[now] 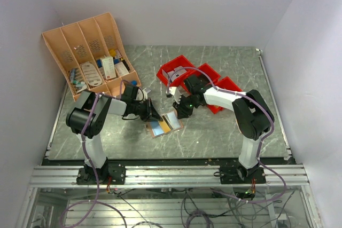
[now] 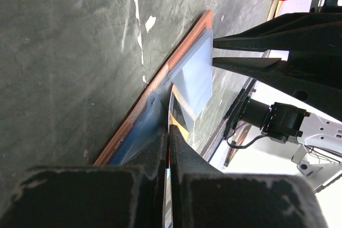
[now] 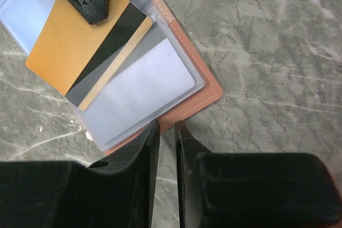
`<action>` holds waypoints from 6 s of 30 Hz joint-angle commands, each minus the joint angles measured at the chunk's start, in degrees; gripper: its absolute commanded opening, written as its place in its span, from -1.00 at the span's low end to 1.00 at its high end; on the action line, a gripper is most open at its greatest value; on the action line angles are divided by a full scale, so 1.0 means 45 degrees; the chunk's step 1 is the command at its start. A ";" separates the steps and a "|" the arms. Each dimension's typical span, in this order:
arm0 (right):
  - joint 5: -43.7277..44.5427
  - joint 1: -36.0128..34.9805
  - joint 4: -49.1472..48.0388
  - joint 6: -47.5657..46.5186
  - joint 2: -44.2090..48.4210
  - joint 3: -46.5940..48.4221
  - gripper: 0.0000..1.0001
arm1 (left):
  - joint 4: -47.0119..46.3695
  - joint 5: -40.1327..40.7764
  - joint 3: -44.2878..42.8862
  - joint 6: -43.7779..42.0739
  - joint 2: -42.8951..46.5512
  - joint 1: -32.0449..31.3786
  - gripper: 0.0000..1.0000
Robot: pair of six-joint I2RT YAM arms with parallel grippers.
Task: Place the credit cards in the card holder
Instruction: Insert the credit card into the card holder.
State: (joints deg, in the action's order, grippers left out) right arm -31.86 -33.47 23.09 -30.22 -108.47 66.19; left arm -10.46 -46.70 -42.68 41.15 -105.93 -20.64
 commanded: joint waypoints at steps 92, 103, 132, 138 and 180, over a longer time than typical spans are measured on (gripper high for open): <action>0.1115 -0.0512 -0.1037 0.0780 0.1199 -0.0375 -0.35 | 0.0059 0.0130 0.0030 -0.0089 -0.1244 0.0076 -0.74; -0.1770 -0.2196 -0.1580 -0.1398 0.2899 -0.1496 -0.82 | 0.0254 0.0142 0.0010 -0.0262 -0.1206 0.0076 -0.70; 0.4656 -0.5003 -0.3016 -0.0160 0.1252 -0.1247 -1.00 | 0.0312 0.0147 0.0206 -0.0457 -0.1269 0.0076 -0.49; 0.5170 -0.4984 -0.2920 -0.0264 0.1299 -0.1329 -1.00 | 0.0321 0.0169 0.0188 -0.0416 -0.1210 0.0086 -0.41; -0.1985 -0.0491 -0.1639 0.0309 0.3563 -0.1546 -0.75 | 0.2985 0.3395 0.0454 -0.1088 0.4956 0.0176 -0.14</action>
State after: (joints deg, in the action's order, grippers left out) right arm -37.98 -36.29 14.74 -29.10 -92.71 59.70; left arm 0.93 -34.22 -42.04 36.84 -85.73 -19.84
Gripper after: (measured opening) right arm 0.122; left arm 0.430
